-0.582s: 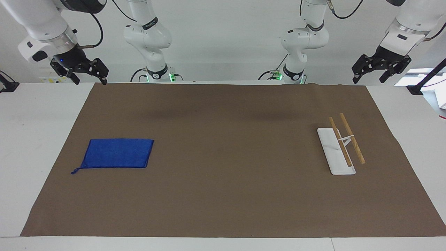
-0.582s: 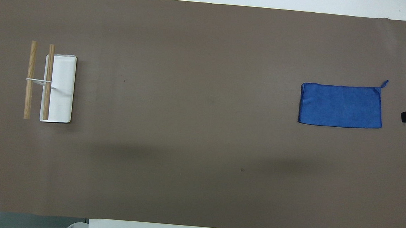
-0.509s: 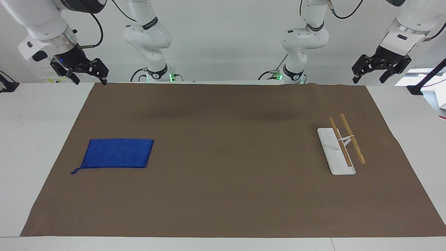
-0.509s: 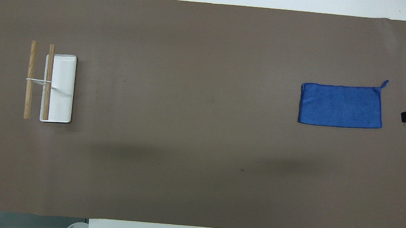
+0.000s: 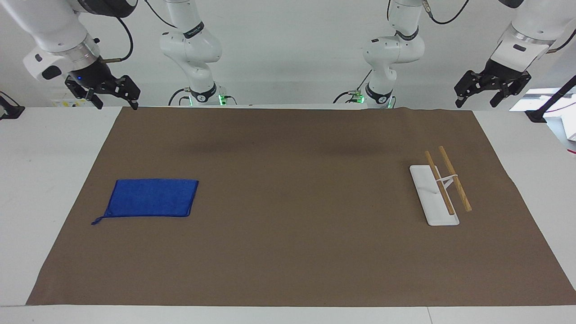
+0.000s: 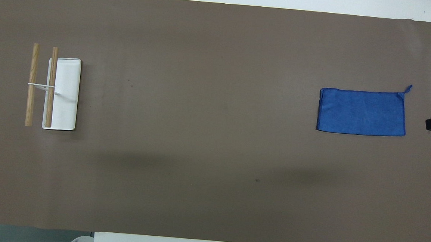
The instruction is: Right arm passes towel to left arm to hang
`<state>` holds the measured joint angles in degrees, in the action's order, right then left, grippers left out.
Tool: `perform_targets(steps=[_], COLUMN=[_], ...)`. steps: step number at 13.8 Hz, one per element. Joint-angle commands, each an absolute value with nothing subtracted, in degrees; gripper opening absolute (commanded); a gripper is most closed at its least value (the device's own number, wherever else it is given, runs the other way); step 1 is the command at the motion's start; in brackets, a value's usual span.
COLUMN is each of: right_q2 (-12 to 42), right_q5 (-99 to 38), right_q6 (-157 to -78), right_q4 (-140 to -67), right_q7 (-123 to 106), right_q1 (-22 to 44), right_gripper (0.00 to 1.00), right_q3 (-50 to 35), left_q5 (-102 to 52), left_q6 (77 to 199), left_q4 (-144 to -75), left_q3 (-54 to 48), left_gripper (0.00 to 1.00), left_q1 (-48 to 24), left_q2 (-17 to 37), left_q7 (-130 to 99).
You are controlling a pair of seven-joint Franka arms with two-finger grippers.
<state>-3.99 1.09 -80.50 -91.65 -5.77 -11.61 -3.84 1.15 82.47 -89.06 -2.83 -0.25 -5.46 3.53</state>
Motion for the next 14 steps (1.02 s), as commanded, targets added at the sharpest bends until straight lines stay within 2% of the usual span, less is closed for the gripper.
perform_targets(steps=[1, 3, 6, 8, 14], right_q2=[-5.2, -5.4, -4.4, -0.5, 12.1], right_q5=[-0.2, 0.3, 0.6, 0.5, 0.5], right_q6=[-82.0, -88.7, -103.0, -111.8, -129.8], right_q4=[-93.5, -98.1, -109.5, -113.4, -119.0], right_q7=[-6.5, -6.5, -6.8, -6.7, -7.4], right_q1=[-12.7, -11.9, -12.0, -12.6, -14.4], right_gripper=[1.0, 1.0, 1.0, 1.0, 1.0], right_q3=[-3.9, -3.9, -3.9, -3.9, -4.0], left_q5=[1.5, 1.6, 1.6, 1.6, 1.6], left_q6=[82.6, 82.6, 82.6, 82.6, 82.6], left_q4=[-89.7, -89.7, -89.7, -89.7, -89.7], left_q3=[-2.8, -2.8, -2.8, -2.8, -2.8], left_gripper=[1.0, 1.0, 1.0, 1.0, 1.0], left_q1=[0.0, 0.0, 0.0, 0.0, 0.0], left_q2=[-6.2, -6.2, -6.2, -6.2, -6.2], left_q7=[3.9, 3.9, 3.9, 3.9, 3.9])
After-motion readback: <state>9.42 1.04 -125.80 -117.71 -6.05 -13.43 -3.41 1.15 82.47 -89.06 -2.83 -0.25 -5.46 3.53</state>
